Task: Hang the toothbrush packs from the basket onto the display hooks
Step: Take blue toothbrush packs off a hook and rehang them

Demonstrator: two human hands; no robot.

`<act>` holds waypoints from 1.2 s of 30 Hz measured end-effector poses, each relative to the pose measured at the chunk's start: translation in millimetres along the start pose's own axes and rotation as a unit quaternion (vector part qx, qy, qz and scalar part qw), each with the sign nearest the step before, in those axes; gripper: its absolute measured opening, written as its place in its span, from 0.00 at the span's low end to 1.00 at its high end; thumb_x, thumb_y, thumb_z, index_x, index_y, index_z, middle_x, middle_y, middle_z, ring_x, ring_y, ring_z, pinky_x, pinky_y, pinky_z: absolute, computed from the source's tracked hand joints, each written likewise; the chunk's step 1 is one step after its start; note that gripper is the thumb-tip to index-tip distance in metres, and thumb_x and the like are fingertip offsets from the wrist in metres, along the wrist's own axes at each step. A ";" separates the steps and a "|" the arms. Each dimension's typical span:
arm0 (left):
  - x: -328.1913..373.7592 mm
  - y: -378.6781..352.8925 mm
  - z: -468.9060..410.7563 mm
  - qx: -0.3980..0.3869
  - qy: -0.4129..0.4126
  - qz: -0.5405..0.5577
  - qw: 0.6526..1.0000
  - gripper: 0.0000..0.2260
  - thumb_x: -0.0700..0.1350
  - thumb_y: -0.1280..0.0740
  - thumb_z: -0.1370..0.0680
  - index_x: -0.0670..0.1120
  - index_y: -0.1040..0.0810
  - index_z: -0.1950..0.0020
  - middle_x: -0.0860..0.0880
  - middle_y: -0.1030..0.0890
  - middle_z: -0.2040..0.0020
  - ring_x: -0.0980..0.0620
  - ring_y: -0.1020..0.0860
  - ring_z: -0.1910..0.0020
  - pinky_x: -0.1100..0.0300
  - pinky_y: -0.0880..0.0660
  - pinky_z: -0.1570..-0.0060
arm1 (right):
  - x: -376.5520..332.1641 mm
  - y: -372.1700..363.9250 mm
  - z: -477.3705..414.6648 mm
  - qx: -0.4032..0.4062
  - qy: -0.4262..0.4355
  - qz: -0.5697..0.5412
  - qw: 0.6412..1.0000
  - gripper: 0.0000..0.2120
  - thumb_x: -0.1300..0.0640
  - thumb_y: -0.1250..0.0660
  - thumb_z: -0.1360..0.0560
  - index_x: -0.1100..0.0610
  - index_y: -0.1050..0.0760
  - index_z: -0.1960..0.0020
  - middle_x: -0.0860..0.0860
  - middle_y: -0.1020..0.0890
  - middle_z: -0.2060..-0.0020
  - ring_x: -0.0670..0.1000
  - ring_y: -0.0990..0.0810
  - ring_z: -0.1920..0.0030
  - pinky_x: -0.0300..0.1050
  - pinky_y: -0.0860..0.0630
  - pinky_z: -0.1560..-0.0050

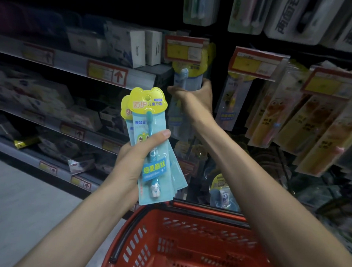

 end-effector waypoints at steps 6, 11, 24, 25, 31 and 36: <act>4.0 8.3 -1.1 0.017 -0.025 -0.004 1.000 0.22 0.50 0.20 0.34 0.45 0.15 0.42 0.42 0.13 0.53 0.43 0.15 0.58 0.43 0.14 0.56 | -12.2 8.2 0.3 -0.028 0.001 0.012 1.000 0.38 0.50 0.17 0.41 0.56 0.28 0.36 0.50 0.16 0.48 0.51 0.15 0.50 0.54 0.16 0.46; 6.7 7.6 -1.1 0.022 -0.029 0.004 0.999 0.24 0.51 0.20 0.37 0.45 0.15 0.42 0.41 0.13 0.52 0.42 0.15 0.57 0.46 0.14 0.58 | -2.7 3.5 13.1 -0.062 0.003 0.007 0.998 0.37 0.51 0.16 0.41 0.54 0.30 0.37 0.50 0.16 0.47 0.50 0.14 0.49 0.56 0.16 0.44; 15.5 13.5 1.0 0.025 -0.056 0.008 0.998 0.14 0.47 0.22 0.29 0.46 0.15 0.44 0.43 0.14 0.56 0.46 0.15 0.62 0.51 0.16 0.64 | -20.3 12.3 32.7 -0.078 -0.012 -0.001 0.997 0.32 0.54 0.15 0.39 0.57 0.26 0.40 0.52 0.15 0.49 0.49 0.13 0.53 0.44 0.17 0.57; 16.6 14.2 0.5 0.022 -0.055 0.011 0.998 0.14 0.47 0.22 0.28 0.46 0.15 0.45 0.44 0.14 0.57 0.47 0.15 0.63 0.52 0.16 0.65 | -20.8 13.4 33.2 -0.080 -0.013 0.002 0.997 0.32 0.54 0.15 0.39 0.57 0.26 0.40 0.52 0.15 0.49 0.50 0.13 0.53 0.44 0.17 0.58; 21.9 20.1 -2.3 0.007 -0.058 0.021 0.998 0.16 0.48 0.22 0.31 0.46 0.15 0.44 0.43 0.14 0.55 0.46 0.14 0.62 0.47 0.15 0.60 | -19.7 9.2 34.9 -0.102 -0.011 -0.026 0.994 0.35 0.53 0.15 0.41 0.60 0.25 0.38 0.55 0.14 0.50 0.53 0.12 0.55 0.47 0.17 0.59; 25.8 24.6 -2.2 0.005 -0.075 0.031 0.997 0.18 0.50 0.22 0.34 0.48 0.16 0.45 0.45 0.15 0.56 0.46 0.15 0.62 0.50 0.16 0.61 | -6.8 12.6 35.3 -0.105 0.029 -0.003 0.994 0.35 0.55 0.16 0.35 0.54 0.30 0.34 0.50 0.17 0.45 0.50 0.15 0.49 0.48 0.16 0.49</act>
Point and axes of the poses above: each hand's wrist, its own z-axis away from the middle knuckle, its own y-axis out of the back of the hand, x = y × z, the point moved 5 cm from there along -z, towards the middle knuckle
